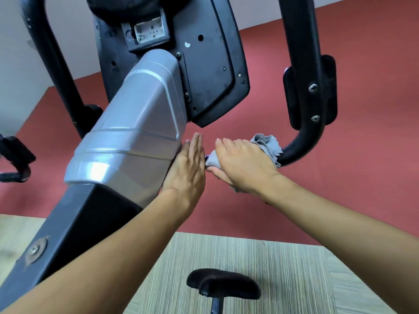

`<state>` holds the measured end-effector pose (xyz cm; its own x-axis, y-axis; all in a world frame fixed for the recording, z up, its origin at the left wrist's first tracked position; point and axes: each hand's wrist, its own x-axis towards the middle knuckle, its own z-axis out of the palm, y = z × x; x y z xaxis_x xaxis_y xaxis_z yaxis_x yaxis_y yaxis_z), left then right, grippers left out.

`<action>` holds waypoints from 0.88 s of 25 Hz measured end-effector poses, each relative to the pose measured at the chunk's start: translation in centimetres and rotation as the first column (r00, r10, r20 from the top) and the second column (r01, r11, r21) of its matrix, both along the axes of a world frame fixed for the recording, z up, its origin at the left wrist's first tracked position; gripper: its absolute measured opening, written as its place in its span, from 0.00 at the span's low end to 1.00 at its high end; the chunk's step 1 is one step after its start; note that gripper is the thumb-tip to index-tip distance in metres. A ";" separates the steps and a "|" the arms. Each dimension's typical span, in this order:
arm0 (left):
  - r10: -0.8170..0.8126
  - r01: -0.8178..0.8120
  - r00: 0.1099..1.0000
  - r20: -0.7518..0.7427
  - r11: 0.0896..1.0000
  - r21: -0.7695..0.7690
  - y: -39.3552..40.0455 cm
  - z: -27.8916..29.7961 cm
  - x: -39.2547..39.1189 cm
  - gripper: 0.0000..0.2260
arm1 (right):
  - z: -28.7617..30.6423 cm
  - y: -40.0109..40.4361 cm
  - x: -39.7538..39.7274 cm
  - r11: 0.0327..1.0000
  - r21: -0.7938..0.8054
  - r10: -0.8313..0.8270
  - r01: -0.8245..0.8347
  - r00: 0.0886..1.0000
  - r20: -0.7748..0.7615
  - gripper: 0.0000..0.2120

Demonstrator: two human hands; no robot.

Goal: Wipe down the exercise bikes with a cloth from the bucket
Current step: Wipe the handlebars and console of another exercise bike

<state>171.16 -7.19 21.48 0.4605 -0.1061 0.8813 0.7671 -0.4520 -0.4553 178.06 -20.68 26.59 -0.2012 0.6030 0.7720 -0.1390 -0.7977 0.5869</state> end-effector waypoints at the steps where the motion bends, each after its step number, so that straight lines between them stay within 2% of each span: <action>1: 0.014 -0.014 1.000 0.005 1.000 0.007 0.0 0.1 0.0 0.27 | -0.2 -0.9 -0.1 1.000 -0.010 -0.008 0.007 1.000 -0.027 0.29; 3: 0.028 -0.027 1.000 -0.005 0.999 0.019 0.2 0.2 0.0 0.27 | -0.6 -3.5 -0.4 0.999 -0.031 -0.015 0.013 0.998 -0.063 0.28; 5: 0.028 -0.028 1.000 -0.007 1.000 0.014 0.2 0.1 0.4 0.27 | -0.9 -5.0 -0.9 1.000 0.007 -0.016 0.016 1.000 -0.021 0.25; 8: 0.011 -0.011 1.000 0.007 1.000 -0.010 0.4 0.2 0.7 0.26 | -0.1 -1.5 -2.0 1.000 0.003 -0.022 0.022 0.994 -0.109 0.21; 11: 0.000 0.000 1.000 -0.005 1.000 0.004 0.4 0.2 0.4 0.27 | 0.5 1.3 -1.5 0.994 -0.085 -0.083 0.072 0.989 -0.124 0.24; 13: 0.016 -0.016 1.000 -0.007 1.000 0.021 0.3 0.1 0.3 0.27 | 0.4 -0.8 -1.0 0.993 -0.111 -0.050 0.041 0.995 -0.083 0.27; 17: -0.005 0.005 1.000 -0.011 1.000 0.029 0.0 0.2 0.2 0.26 | -0.6 -6.7 0.1 0.998 -0.061 -0.030 0.031 0.999 0.024 0.32; 20: -0.043 0.043 0.999 -0.010 0.998 0.036 0.3 0.3 0.4 0.25 | -0.1 -3.0 -0.5 0.999 0.044 -0.007 0.008 1.000 -0.022 0.33; 22: -0.071 0.072 0.997 -0.023 0.997 0.041 0.4 0.3 0.4 0.25 | 0.0 0.0 -0.5 1.000 0.013 -0.012 0.013 0.998 -0.063 0.33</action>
